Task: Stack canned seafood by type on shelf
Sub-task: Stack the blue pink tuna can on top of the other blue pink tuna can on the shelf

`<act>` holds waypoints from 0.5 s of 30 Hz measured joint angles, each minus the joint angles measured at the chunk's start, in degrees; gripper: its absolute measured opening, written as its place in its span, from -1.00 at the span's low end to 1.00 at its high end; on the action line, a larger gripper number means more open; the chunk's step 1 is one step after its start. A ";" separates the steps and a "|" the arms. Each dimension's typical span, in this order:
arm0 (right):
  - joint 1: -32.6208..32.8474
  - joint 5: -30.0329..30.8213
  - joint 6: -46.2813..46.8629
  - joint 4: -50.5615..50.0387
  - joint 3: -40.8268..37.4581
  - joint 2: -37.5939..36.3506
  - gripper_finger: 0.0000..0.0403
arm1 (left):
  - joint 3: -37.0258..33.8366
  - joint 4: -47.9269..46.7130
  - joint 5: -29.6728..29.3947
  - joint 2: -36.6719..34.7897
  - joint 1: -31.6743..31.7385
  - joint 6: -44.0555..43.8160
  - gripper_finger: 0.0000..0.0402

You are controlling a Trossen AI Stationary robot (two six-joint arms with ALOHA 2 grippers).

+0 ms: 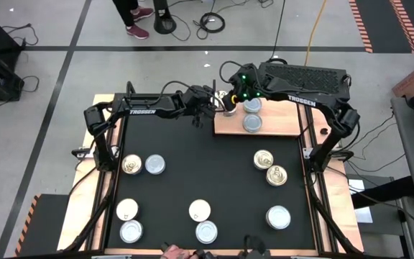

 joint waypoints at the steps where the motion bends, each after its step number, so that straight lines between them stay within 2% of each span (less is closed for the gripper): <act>1: 0.02 0.30 0.29 0.34 0.00 0.15 -1.00 | 0.00 0.00 0.00 0.00 0.00 0.01 -1.00; 15: -0.99 1.32 0.85 1.48 0.07 0.39 -1.00 | -0.02 0.06 1.25 -0.02 -0.02 0.00 -1.00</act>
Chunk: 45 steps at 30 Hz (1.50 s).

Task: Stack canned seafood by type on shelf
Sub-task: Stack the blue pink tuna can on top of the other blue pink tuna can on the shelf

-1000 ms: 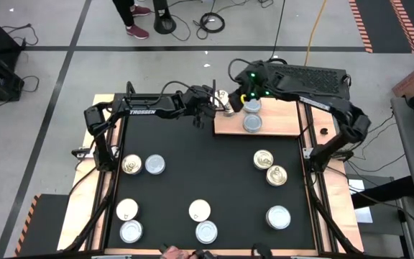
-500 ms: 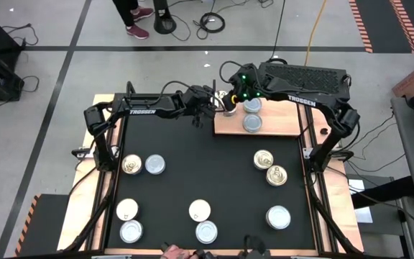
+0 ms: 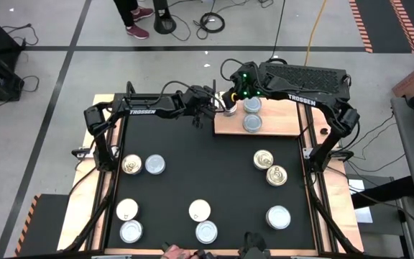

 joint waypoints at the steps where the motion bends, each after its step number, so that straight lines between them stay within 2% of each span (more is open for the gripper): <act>1: -0.10 0.00 0.00 -0.02 0.00 0.02 -1.00 | 0.00 0.00 0.00 0.00 0.00 0.00 -1.00; 14: -0.08 -0.17 0.23 0.79 -0.02 3.17 -1.00 | -0.04 0.13 -0.02 0.00 0.02 1.36 -1.00; 26: -0.04 4.10 1.78 -4.66 0.04 3.58 -1.00 | -0.07 0.88 -0.02 0.00 0.00 1.25 -0.99; 34: -0.04 5.40 1.55 -6.02 0.04 3.54 -1.00 | -0.07 2.02 -1.49 0.00 0.11 0.84 -0.71; 39: -0.09 6.21 1.07 -6.80 0.04 3.48 -1.00 | -0.07 2.24 -7.34 -0.09 -0.23 0.85 -0.54; 45: -0.09 6.26 0.36 -7.92 0.07 3.48 -1.00 | 0.03 2.59 -12.02 -0.15 -0.33 0.85 -0.50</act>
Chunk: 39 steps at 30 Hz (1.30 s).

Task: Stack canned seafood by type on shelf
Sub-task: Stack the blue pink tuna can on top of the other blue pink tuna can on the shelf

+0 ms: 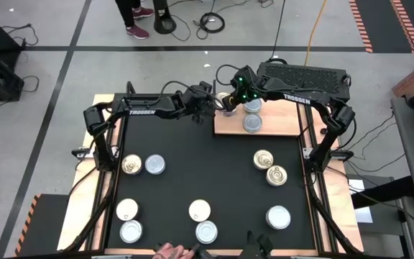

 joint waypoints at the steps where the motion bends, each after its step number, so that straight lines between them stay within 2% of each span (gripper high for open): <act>1: 0.01 -0.01 -0.23 -0.27 0.02 -0.01 -1.00 | 0.02 0.01 -0.40 -0.02 0.02 0.00 -0.50; 11: 0.01 5.63 -2.53 -6.20 -0.17 -3.01 -1.00 | 0.02 -0.41 -2.24 -0.02 0.06 -0.01 -0.50; 15: -0.05 5.83 -2.76 -7.00 -0.17 -3.20 -1.00 | 0.02 -0.47 -2.70 -0.02 0.05 -0.75 -0.50; 25: 0.12 5.43 -2.92 -6.26 -0.17 -3.21 -1.00 | 0.00 -4.13 -2.87 -3.34 0.72 -12.13 -0.50; 36: 0.20 5.35 -2.00 -4.95 -0.17 -3.10 -1.00 | -0.05 -18.53 -2.88 -9.65 1.96 -22.41 -0.50; 39: 0.59 5.10 -2.04 -4.80 0.00 -2.24 -1.00 | -0.30 -21.88 0.17 -12.44 3.02 -26.99 -0.50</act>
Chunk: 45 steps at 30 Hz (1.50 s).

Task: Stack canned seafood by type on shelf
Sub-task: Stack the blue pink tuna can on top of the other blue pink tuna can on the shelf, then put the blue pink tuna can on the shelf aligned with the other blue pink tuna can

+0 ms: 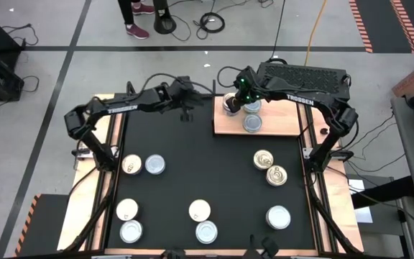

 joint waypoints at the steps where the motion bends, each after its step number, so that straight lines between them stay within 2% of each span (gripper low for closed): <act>1: 0.22 -0.19 0.00 -0.21 0.04 0.25 -1.00 | -0.30 -0.29 1.35 -1.30 0.31 -1.66 -0.50; 7: 1.02 1.79 1.08 1.49 0.08 1.20 -1.00 | -2.11 -0.37 6.90 -10.25 1.81 -12.00 -0.50; 15: 0.69 2.05 1.08 2.51 0.00 1.24 -1.00 | -2.24 -1.51 6.77 -18.67 -0.18 -13.96 -0.50; 17: 0.69 1.97 1.09 3.31 -0.05 1.22 -1.00 | -2.24 -1.50 7.38 -20.06 -0.57 -15.08 -0.50; 24: 0.69 1.52 0.93 3.44 -0.29 -1.03 -1.00 | -2.21 -5.67 18.32 -22.06 -1.85 -24.10 -0.50; 30: 0.69 1.48 -0.82 4.35 -0.26 -5.17 -1.00 | -2.21 -13.06 19.69 -22.09 -6.60 -29.29 -0.50; 33: 0.69 0.22 -2.24 4.58 -0.26 -8.32 -1.00 | -2.21 -14.78 17.63 -22.09 -11.72 -32.76 -0.50; 38: 2.22 -3.00 -5.22 3.30 -0.22 -13.85 -1.00 | -2.21 -20.99 8.13 -22.09 -22.79 -42.17 -0.50; 42: 6.25 -3.12 -8.43 0.06 -0.11 -18.30 -1.00 | -2.19 -31.82 2.16 -22.09 -30.75 -55.07 -0.50; 45: 10.82 -3.07 -9.49 -2.00 -0.11 -20.68 -1.00 | -2.33 -38.64 -0.04 -22.09 -36.32 -65.50 -0.50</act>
